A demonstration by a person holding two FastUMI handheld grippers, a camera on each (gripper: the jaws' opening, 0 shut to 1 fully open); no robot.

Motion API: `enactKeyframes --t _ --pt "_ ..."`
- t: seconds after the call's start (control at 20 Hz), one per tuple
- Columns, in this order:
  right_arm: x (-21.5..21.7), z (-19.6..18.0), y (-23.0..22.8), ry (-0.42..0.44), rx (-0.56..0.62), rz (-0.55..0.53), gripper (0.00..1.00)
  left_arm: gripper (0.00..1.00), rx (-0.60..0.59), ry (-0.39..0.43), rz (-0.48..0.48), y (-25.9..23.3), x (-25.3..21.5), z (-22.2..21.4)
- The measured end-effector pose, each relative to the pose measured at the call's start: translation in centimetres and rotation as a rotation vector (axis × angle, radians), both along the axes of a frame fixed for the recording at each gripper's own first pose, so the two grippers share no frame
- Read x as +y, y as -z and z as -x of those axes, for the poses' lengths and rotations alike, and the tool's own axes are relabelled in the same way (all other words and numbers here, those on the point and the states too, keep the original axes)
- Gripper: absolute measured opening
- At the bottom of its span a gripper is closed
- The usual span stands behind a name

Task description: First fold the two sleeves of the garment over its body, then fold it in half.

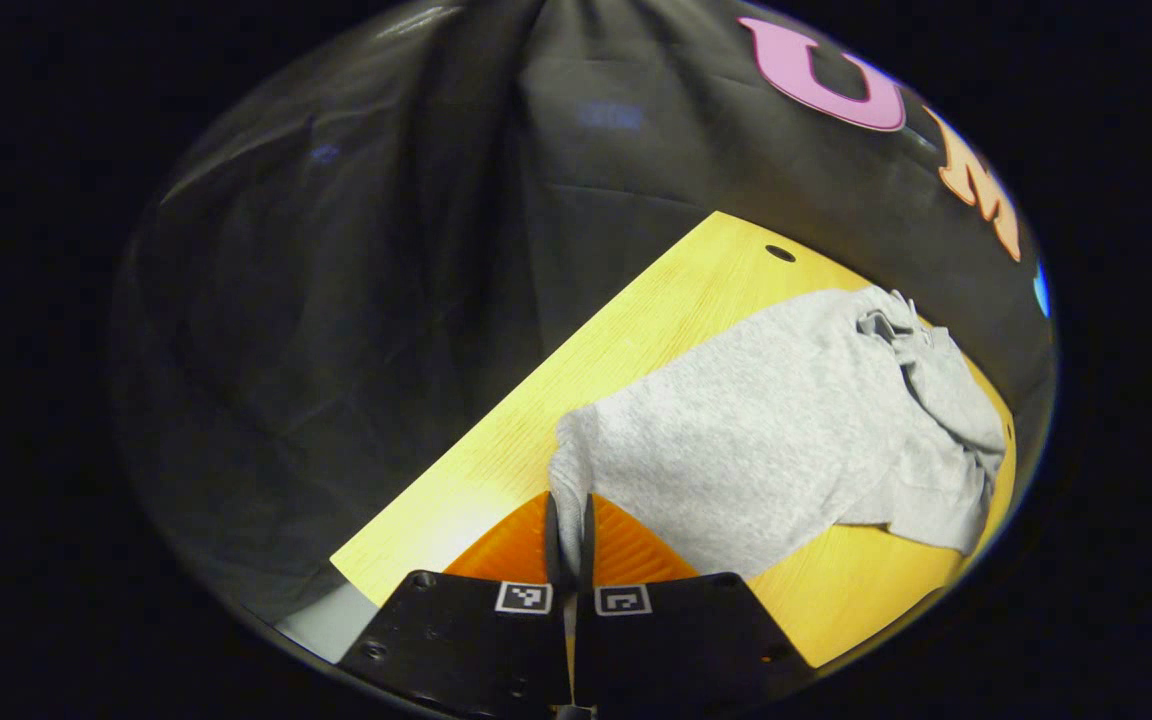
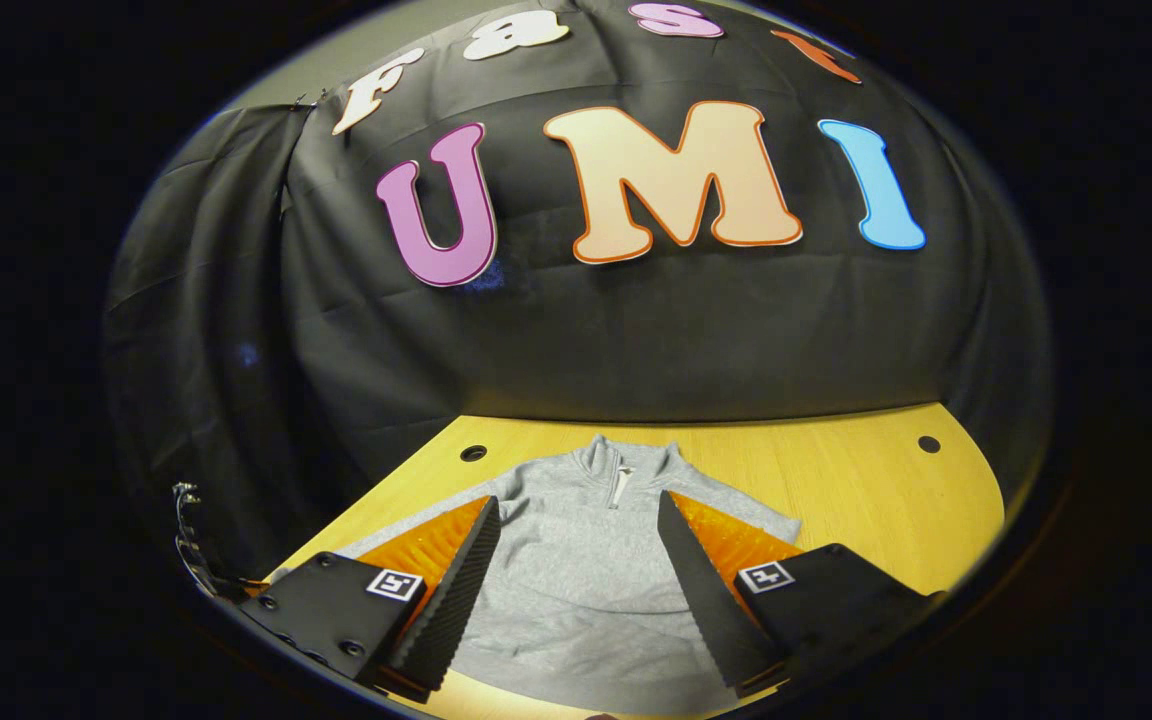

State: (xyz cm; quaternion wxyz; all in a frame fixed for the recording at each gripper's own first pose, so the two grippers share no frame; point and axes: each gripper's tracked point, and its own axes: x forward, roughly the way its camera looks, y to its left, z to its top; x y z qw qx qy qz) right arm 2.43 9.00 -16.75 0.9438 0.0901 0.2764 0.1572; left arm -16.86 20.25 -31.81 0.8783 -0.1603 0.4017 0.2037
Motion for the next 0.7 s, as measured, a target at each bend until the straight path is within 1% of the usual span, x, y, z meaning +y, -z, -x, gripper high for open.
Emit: enactKeyframes --t 0.05,0.15,0.2,0.25,0.35,0.4,0.45,0.5,0.55,0.6,0.65,0.7 --pt "-0.6 0.3 0.1 0.005 0.007 0.005 0.98 0.00 -0.012 -0.011 0.017 -0.8 0.3 -0.6" --pt "-1.9 0.6 -0.1 0.021 0.006 0.008 0.98 0.00 -0.074 -0.026 0.014 -3.2 1.3 -2.7" --pt "-2.4 0.8 -0.1 0.030 0.006 0.008 0.95 0.00 -0.107 -0.027 0.015 -4.3 1.0 -4.4" --pt "-3.0 1.0 0.1 0.039 0.008 0.008 0.98 0.00 -0.136 -0.028 0.021 -5.7 1.0 -5.9" --pt "-4.5 1.7 0.5 0.055 0.026 0.012 0.98 0.00 -0.205 -0.016 0.033 -8.9 0.6 -9.1" --pt "-5.2 2.0 0.5 0.065 0.033 0.016 0.95 0.00 -0.239 0.006 0.030 -10.4 0.2 -10.6" --pt "-6.0 2.3 0.6 0.075 0.035 0.019 0.95 0.00 -0.262 0.032 0.018 -11.6 -0.3 -12.2" --pt "-6.9 2.8 0.3 0.087 0.034 0.020 0.98 0.00 -0.283 0.064 0.001 -12.9 -1.0 -13.4" --pt "-7.8 3.4 -0.1 0.100 0.033 0.022 0.98 0.00 -0.302 0.101 -0.015 -14.1 -2.0 -14.6" --pt "-8.7 3.8 -0.1 0.112 0.032 0.023 0.95 0.00 -0.316 0.137 -0.028 -14.8 -3.3 -15.8" --pt "-9.4 4.1 -0.2 0.123 0.030 0.025 0.98 0.00 -0.331 0.171 -0.037 -15.5 -4.7 -17.0" --pt "-10.1 4.4 -0.1 0.133 0.029 0.028 0.98 0.00 -0.343 0.206 -0.041 -16.0 -6.2 -18.3"
